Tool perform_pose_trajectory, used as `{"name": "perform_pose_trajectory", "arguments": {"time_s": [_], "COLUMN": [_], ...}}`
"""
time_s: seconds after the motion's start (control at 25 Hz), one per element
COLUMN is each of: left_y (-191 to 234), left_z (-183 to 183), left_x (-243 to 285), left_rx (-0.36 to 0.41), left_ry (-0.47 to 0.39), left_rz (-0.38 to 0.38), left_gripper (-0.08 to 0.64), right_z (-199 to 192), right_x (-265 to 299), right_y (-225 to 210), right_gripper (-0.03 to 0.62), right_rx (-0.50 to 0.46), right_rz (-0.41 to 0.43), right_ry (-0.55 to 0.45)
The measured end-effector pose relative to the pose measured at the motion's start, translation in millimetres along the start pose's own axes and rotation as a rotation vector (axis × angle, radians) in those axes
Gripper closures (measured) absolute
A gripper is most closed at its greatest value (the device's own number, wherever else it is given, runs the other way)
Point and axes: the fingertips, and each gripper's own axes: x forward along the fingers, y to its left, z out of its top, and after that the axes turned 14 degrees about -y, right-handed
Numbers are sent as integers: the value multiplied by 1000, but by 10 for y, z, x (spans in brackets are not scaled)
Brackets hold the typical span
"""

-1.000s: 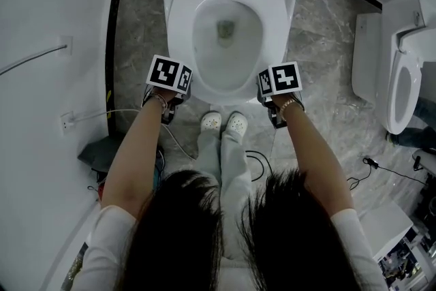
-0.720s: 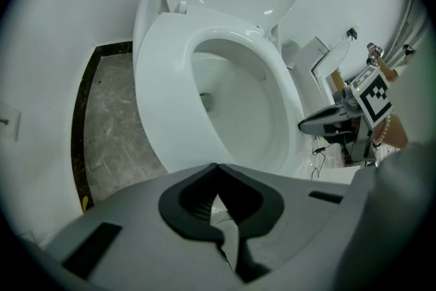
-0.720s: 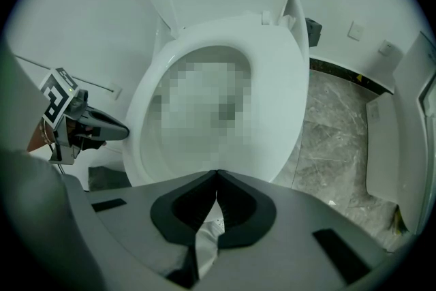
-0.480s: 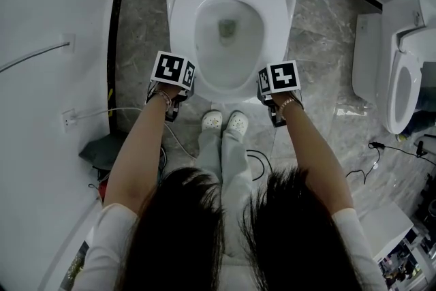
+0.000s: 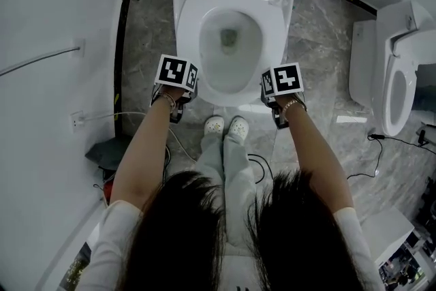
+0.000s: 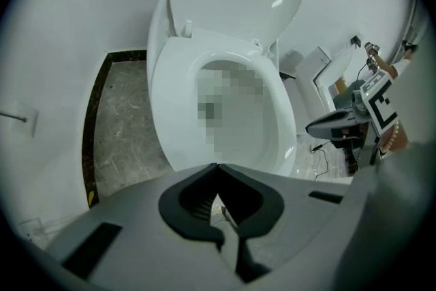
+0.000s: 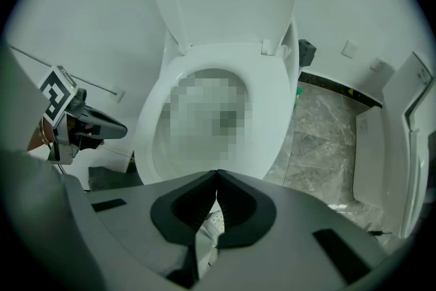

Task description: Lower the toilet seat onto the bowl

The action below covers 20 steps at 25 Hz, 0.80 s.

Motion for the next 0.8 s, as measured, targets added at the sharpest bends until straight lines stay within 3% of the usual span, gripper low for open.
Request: {"name": "perform_pose_trajectory", "arguments": {"time_s": [0.8], "left_y": [-307], "left_z": [674], "left_x": [-864], "left_rx": [-13], "left_ry": [-144], "left_rz": [6], "left_gripper": [551], "right_z": [609], "right_x": [-916], "right_y": [271], "right_gripper": [565], "right_rx": [-4], "right_rz": [15], "right_ry": [-140]}}
